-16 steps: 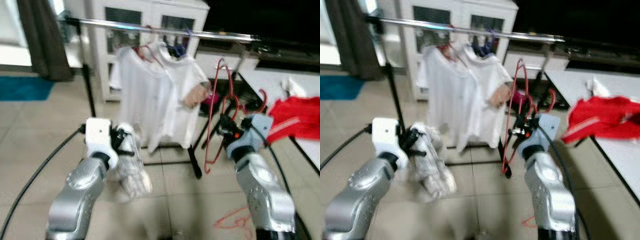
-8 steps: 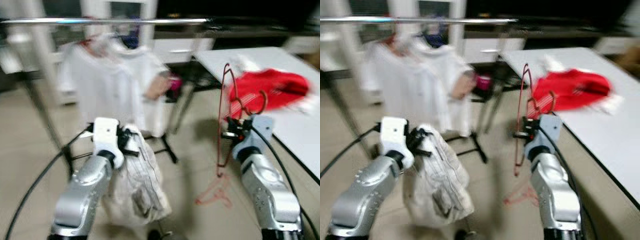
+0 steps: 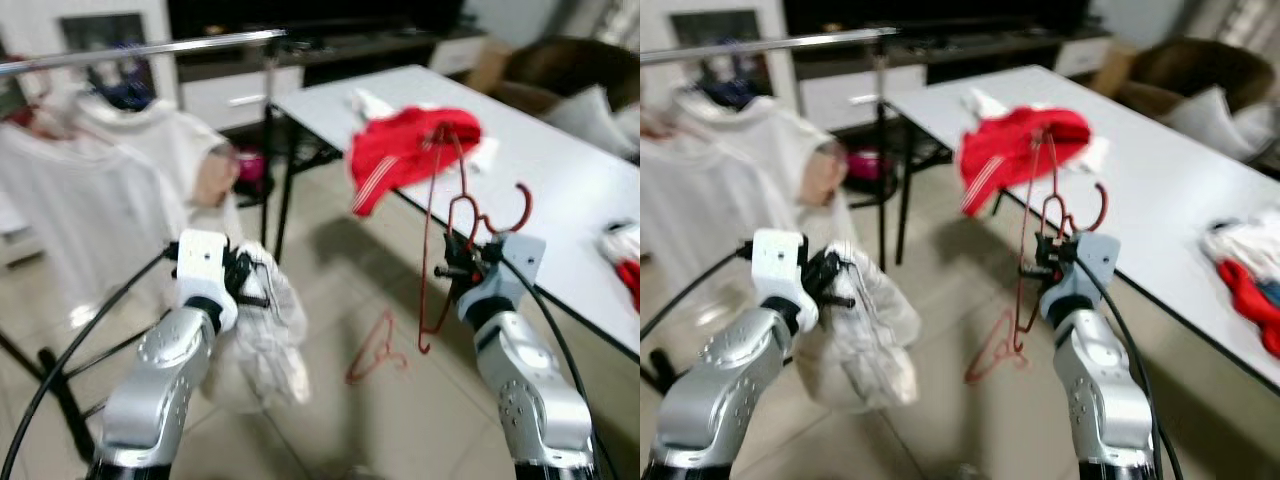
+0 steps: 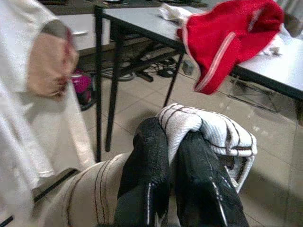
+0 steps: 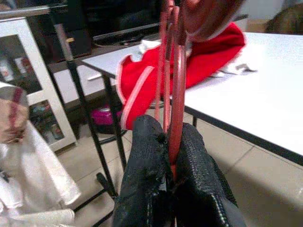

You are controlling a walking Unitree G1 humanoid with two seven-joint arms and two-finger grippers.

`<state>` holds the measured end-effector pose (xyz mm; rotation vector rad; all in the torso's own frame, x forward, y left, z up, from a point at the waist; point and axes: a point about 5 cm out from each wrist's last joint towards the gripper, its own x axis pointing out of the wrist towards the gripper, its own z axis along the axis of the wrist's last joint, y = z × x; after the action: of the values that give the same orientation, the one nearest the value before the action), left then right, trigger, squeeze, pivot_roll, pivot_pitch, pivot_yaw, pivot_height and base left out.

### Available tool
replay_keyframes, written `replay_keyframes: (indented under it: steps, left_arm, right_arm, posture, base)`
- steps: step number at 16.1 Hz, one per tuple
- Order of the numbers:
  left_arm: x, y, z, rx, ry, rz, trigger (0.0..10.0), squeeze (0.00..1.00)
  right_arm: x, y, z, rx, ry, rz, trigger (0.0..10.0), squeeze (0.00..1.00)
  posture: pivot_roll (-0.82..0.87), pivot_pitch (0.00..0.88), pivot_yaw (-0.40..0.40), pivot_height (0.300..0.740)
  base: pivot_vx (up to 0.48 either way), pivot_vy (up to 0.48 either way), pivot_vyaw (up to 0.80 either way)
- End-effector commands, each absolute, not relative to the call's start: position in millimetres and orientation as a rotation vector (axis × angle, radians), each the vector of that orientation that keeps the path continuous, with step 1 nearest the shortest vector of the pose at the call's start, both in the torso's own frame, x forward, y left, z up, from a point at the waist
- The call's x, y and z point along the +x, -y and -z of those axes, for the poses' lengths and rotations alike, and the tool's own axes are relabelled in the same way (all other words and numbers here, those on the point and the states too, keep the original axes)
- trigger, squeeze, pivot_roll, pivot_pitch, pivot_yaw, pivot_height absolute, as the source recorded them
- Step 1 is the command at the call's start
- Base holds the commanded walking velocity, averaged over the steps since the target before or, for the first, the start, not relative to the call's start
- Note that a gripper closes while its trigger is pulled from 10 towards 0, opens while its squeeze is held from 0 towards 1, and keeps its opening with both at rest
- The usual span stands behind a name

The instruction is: Hang hanger

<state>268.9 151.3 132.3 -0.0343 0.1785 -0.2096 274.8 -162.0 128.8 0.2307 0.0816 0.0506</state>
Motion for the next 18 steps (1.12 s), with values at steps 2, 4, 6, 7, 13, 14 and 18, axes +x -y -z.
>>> replay_keyframes:
  steps: [2,4,6,7,13,14,18]
  left_arm:
    - [272.7,-142.6,-144.5,-0.038,-0.115,0.245,10.0,0.0]
    - [273.0,-141.2,-145.0,-0.046,-0.114,0.261,10.0,0.0]
    - [273.2,-140.6,-145.5,-0.042,-0.11,0.264,10.0,0.0]
    - [273.8,-139.8,-145.6,-0.038,-0.111,0.27,10.0,0.0]
    - [282.3,-143.3,-150.5,-0.006,-0.093,0.289,10.0,0.0]
    - [282.3,-143.3,-150.5,-0.006,-0.093,0.289,10.0,0.0]
    - [289.1,-147.9,-154.8,0.03,-0.079,0.289,10.0,0.0]
  right_arm:
    - [274.1,168.1,-130.2,0.225,-0.068,-0.035,10.0,0.0]
    - [273.4,170.9,-127.9,0.226,-0.076,-0.005,10.0,0.0]
    - [273.2,172.0,-127.1,0.23,-0.079,0.003,10.0,0.0]
    - [272.5,175.1,-124.6,0.237,-0.09,0.026,10.0,0.0]
    - [268.4,185.8,-121.5,0.196,-0.122,0.066,10.0,0.0]
    - [268.4,185.8,-121.5,0.196,-0.122,0.066,10.0,0.0]
    - [264.8,188.5,-114.6,0.231,-0.149,0.106,10.0,0.0]
  posture:
    - [-0.09,0.0,-0.063,0.74]
    - [-0.09,0.0,-0.06,0.74]
    - [-0.09,0.0,-0.06,0.74]
    - [-0.09,0.0,-0.055,0.74]
    - [-0.09,0.0,-0.036,0.74]
    - [-0.09,0.0,-0.036,0.74]
    - [-0.09,0.0,-0.024,0.74]
  base:
    - [0.0,0.0,-0.8]
    - [0.0,0.0,-0.8]
    - [0.0,0.0,-0.8]
    - [0.0,0.0,-0.8]
    - [0.0,0.09,-0.8]
    - [0.0,0.292,-0.8]
    - [0.0,0.404,-0.8]
